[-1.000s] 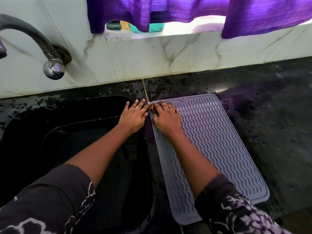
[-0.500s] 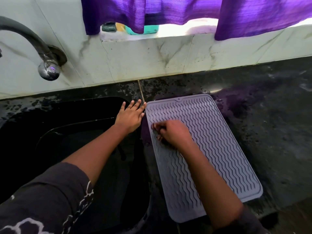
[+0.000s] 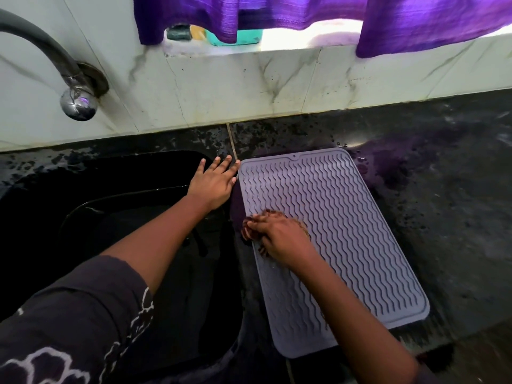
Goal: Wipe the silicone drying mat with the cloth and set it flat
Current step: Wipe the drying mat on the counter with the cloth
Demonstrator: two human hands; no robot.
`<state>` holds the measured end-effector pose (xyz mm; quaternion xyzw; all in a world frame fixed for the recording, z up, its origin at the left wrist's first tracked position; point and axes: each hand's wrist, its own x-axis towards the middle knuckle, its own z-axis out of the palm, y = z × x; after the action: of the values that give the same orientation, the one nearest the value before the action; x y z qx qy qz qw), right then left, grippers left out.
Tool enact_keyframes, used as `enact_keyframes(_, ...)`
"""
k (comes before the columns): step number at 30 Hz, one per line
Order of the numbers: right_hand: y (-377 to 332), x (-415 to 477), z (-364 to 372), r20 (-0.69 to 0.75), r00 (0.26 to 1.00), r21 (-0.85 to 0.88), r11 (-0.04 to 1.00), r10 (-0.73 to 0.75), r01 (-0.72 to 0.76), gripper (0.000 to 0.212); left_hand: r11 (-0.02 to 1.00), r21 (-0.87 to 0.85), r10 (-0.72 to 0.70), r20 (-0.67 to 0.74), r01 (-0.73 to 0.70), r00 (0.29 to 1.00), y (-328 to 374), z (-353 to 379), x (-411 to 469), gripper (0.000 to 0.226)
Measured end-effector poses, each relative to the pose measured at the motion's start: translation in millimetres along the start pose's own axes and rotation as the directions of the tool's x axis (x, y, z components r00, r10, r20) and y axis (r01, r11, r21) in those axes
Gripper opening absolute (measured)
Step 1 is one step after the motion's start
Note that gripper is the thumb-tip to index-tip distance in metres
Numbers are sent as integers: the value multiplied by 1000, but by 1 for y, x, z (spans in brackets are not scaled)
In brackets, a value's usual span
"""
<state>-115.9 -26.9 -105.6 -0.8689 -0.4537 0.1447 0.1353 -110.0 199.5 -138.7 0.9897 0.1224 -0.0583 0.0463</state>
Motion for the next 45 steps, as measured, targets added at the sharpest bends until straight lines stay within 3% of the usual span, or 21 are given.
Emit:
enact_keyframes(3,-1,22,-14,-90,996,116,993,11,-1,40,1000,-18,4,8,-4,1000,-2,0,0,52)
enact_keyframes(6,-1,71,-23,-219,969,75,992,116,-102,39,1000,-28,2,18,-1,1000,-3,1,0,51)
enact_keyframes(9,-2,98,-18,-146,979,-140,977,142,-162,40,999,-37,-5,13,6,1000,-2,2,0,51)
enact_keyframes(12,1,84,-12,-101,990,-204,971,103,-122,43,1000,-21,-12,6,12,1000,-2,1,-1,51)
enact_keyframes(18,4,-7,-5,61,998,-104,995,10,-3,51,999,-27,-17,8,17,1000,1,0,-2,51)
enact_keyframes(21,15,-8,-24,182,983,109,994,-37,17,43,999,-32,-16,22,16,1000,1,-2,-2,52)
enact_keyframes(23,19,9,-33,96,995,217,976,-33,11,43,998,-55,-25,39,27,999,2,-2,-1,53)
enact_keyframes(25,18,25,-30,24,999,121,992,-29,26,48,996,-76,-38,42,41,998,2,-1,-3,59)
enact_keyframes(28,17,29,-17,83,995,19,998,-59,58,49,998,-53,-38,53,41,998,4,0,-4,74)
enact_keyframes(34,22,-21,-2,100,987,66,990,-129,123,46,998,-27,-56,114,59,992,3,-3,-3,78)
enact_keyframes(39,21,-61,-6,273,943,130,979,-189,158,43,996,-35,-81,147,87,986,5,-4,-4,76)
enact_keyframes(42,22,-50,-23,150,971,292,947,-186,137,39,992,-53,-108,70,112,992,15,-1,-11,69)
enact_keyframes(45,21,-25,-23,-2,994,177,979,-105,104,42,983,-154,-110,-51,101,993,37,13,-35,62)
